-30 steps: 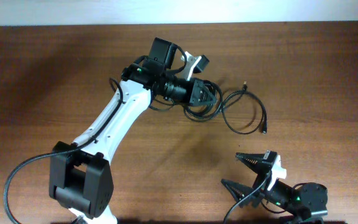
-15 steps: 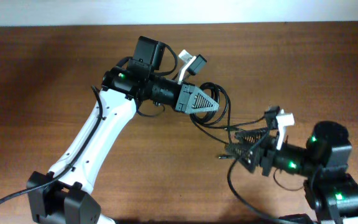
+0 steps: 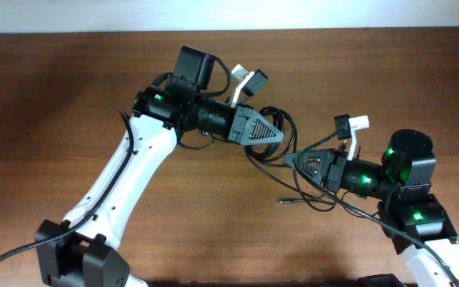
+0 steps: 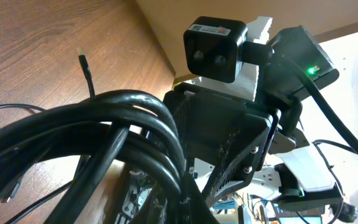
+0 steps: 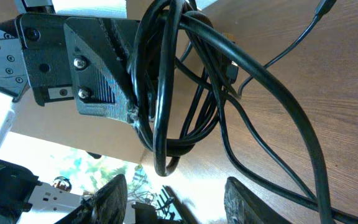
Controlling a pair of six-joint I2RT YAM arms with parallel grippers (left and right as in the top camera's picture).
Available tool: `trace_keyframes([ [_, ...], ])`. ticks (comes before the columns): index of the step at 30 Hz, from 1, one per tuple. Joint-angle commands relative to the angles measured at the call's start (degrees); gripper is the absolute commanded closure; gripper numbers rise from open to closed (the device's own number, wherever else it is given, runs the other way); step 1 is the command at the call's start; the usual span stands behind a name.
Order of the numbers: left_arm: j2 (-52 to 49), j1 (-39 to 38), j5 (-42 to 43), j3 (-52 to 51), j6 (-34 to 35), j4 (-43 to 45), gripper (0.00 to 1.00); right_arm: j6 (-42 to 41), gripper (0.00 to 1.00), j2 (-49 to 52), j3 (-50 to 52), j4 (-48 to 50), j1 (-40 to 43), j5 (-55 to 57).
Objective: Untangle cables
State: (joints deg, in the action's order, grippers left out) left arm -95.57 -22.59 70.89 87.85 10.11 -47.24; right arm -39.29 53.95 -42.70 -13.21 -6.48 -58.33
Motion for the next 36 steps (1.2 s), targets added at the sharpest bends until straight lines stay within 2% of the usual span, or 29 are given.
trace_keyframes([
  [1,1.64,-0.52,0.48,0.28,-0.28,0.52,1.00,-0.85,0.51,-0.02,-0.61,0.13,-0.31,5.49],
  [3,1.64,-1.53,0.96,0.28,-0.28,0.70,1.00,-0.92,0.58,1.70,-0.61,0.20,-0.31,8.70],
  [6,1.64,-2.03,1.97,0.28,0.15,1.75,1.00,-3.21,0.62,5.57,-0.61,0.50,-1.66,8.90],
  [7,1.64,-2.40,2.08,0.28,2.67,2.64,1.00,-2.89,0.87,7.52,-0.61,0.57,-2.89,9.86],
  [8,1.64,-2.40,2.73,0.28,3.74,2.67,1.00,-2.78,0.96,8.24,-0.61,0.57,-2.78,10.75],
  [11,3.39,-1.68,6.93,0.28,4.20,2.58,1.00,-2.51,0.96,7.04,-0.61,-2.58,2.97,11.87],
  [14,7.08,1.05,5.73,0.28,4.20,2.40,1.00,4.33,0.96,2.45,-0.61,-14.91,15.96,10.93],
  [17,8.04,1.66,-2.34,0.28,4.20,2.16,1.00,12.48,0.96,-1.31,-0.61,-21.42,24.09,7.06],
  [19,8.04,1.66,-11.41,0.28,4.17,-0.55,1.00,16.74,0.96,-2.62,-0.61,-24.46,27.28,7.10],
  [20,8.04,1.66,-18.34,0.28,4.20,-3.21,1.00,18.10,0.96,-2.89,-0.61,-26.38,28.57,7.10],
  [21,8.04,1.66,-34.05,0.28,4.22,-9.22,1.00,18.10,0.96,-2.86,-0.61,-27.80,29.42,6.86],
  [22,8.04,1.64,-45.79,0.28,4.22,-13.64,1.00,18.08,0.96,-2.89,-0.61,-27.80,29.42,5.86],
  [24,8.02,1.64,-57.61,0.26,4.22,-19.93,1.00,18.05,0.96,-2.89,-0.61,-27.82,29.42,2.27],
  [25,8.02,1.64,-58.95,0.26,4.22,-20.94,0.94,18.10,0.96,-2.86,-0.61,-28.22,29.38,2.16],
  [26,8.02,1.64,-58.93,0.26,4.22,-20.70,0.93,18.05,0.96,-2.86,-0.61,-29.33,29.38,2.01],
  [27,8.02,1.64,-58.86,0.26,4.24,-20.00,0.96,18.01,0.95,-2.86,-0.61,-31.36,29.38,1.18],
  [28,8.02,1.60,-58.66,0.26,4.24,-17.86,0.99,18.12,0.86,-2.86,-0.61,-34.53,29.38,0.04],
  [31,8.00,1.60,-58.69,0.26,4.24,-15.43,0.64,20.22,0.39,-2.86,-0.61,-34.21,29.38,0.11],
  [32,8.02,1.60,-58.71,0.26,4.24,-15.13,0.41,20.22,0.30,-2.86,-0.61,-33.44,29.38,0.00],
  [34,8.00,1.62,-58.71,0.26,4.22,-14.58,0.11,20.22,0.28,-3.10,-2.38,-33.14,29.38,-0.02],
  [36,8.02,1.60,-58.60,0.26,4.17,-15.34,0.01,21.90,0.27,-4.20,-10.29,-37.73,29.38,2.54],
])
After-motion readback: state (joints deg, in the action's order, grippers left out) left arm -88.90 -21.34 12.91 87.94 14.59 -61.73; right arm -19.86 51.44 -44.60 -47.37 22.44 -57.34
